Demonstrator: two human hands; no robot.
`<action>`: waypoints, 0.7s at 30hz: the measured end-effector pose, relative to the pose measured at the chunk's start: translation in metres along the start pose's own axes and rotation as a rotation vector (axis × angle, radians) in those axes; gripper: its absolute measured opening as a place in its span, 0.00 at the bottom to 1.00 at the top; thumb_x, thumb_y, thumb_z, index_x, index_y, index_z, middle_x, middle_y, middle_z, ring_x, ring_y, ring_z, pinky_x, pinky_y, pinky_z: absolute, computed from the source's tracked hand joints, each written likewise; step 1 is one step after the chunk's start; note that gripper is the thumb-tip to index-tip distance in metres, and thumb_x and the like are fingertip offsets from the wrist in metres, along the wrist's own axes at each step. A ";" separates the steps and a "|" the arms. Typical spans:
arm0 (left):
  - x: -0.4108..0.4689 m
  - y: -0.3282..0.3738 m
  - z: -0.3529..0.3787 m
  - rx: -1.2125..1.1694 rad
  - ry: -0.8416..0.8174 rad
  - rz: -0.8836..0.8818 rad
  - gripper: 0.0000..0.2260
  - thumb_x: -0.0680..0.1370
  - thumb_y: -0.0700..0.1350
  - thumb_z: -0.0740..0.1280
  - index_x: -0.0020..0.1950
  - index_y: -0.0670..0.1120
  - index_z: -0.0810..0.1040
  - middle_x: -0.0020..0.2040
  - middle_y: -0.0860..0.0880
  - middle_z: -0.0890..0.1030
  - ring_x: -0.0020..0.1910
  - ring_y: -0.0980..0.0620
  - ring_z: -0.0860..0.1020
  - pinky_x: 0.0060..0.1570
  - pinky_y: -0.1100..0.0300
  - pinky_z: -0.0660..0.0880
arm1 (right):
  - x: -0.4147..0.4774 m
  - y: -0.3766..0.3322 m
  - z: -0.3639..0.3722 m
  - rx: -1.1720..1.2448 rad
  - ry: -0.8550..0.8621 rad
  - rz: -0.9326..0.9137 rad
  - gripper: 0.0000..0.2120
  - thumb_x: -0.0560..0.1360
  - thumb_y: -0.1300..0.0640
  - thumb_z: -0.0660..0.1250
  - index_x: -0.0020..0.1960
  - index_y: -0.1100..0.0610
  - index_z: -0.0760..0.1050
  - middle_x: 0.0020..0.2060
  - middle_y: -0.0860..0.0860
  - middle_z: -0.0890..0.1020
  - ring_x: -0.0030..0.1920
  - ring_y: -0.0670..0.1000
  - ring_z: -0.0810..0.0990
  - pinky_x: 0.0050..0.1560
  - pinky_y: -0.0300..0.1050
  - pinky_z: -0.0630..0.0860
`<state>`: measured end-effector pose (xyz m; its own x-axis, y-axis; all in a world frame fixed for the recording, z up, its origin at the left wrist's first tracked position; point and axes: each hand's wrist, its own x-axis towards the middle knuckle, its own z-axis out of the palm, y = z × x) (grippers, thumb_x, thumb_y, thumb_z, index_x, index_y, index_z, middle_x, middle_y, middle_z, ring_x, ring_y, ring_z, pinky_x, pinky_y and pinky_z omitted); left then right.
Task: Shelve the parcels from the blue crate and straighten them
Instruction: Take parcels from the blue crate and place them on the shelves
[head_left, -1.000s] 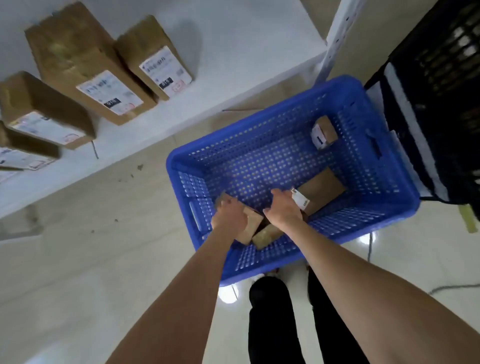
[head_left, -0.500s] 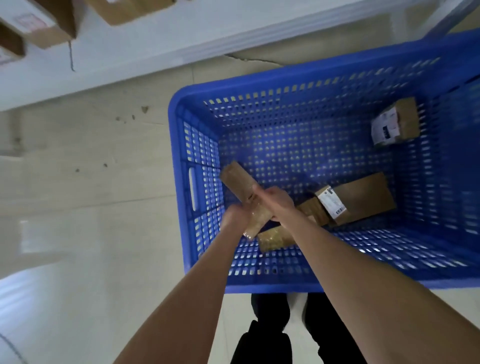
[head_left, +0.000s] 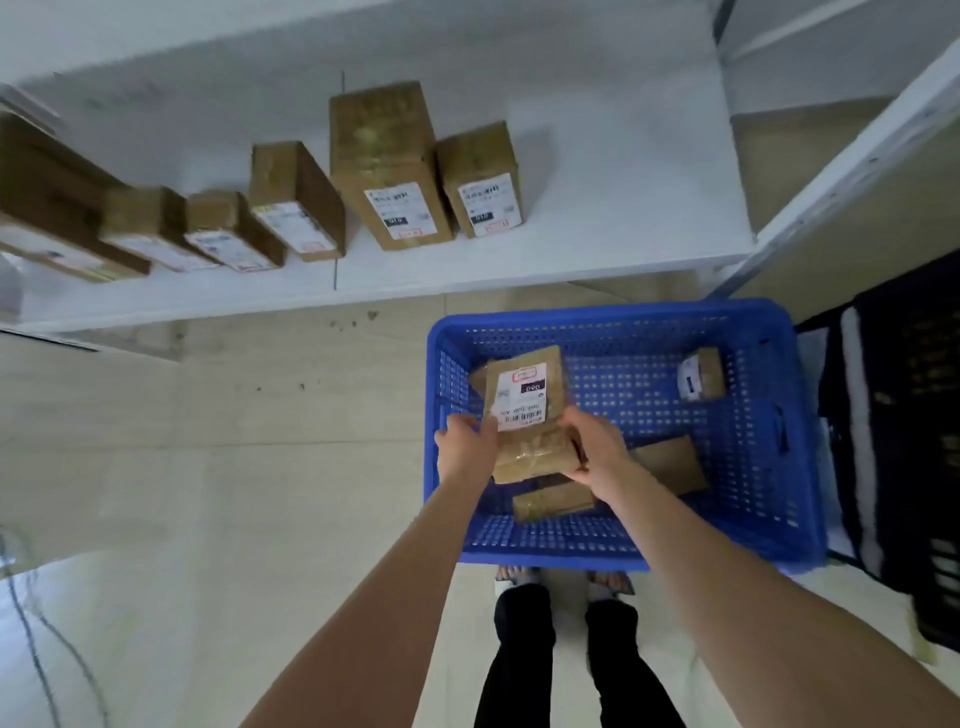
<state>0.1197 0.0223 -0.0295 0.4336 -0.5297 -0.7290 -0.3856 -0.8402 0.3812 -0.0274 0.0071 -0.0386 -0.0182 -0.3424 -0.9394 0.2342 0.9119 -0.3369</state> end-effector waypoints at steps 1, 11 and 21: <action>-0.014 0.010 -0.013 -0.027 -0.006 -0.001 0.20 0.79 0.53 0.62 0.67 0.44 0.68 0.63 0.43 0.70 0.53 0.42 0.77 0.46 0.54 0.74 | -0.020 -0.008 -0.002 0.052 -0.020 0.004 0.04 0.77 0.62 0.64 0.52 0.61 0.74 0.41 0.55 0.79 0.39 0.51 0.79 0.42 0.48 0.78; -0.156 0.119 -0.123 -0.485 -0.277 0.056 0.30 0.75 0.49 0.71 0.74 0.53 0.62 0.65 0.46 0.75 0.57 0.44 0.77 0.48 0.48 0.78 | -0.181 -0.090 -0.023 0.159 -0.385 -0.120 0.18 0.71 0.68 0.58 0.58 0.62 0.77 0.54 0.58 0.81 0.33 0.49 0.75 0.46 0.45 0.75; -0.253 0.189 -0.241 -0.383 -0.316 0.433 0.27 0.70 0.40 0.74 0.65 0.55 0.71 0.56 0.49 0.80 0.56 0.47 0.77 0.54 0.47 0.77 | -0.324 -0.196 -0.028 -0.010 -0.262 -0.519 0.30 0.73 0.41 0.69 0.70 0.51 0.65 0.68 0.53 0.68 0.68 0.57 0.68 0.69 0.57 0.66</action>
<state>0.1330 -0.0298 0.3639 0.0221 -0.8187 -0.5739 -0.1287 -0.5715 0.8104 -0.0942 -0.0543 0.3296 0.1135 -0.7884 -0.6046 0.2493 0.6117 -0.7508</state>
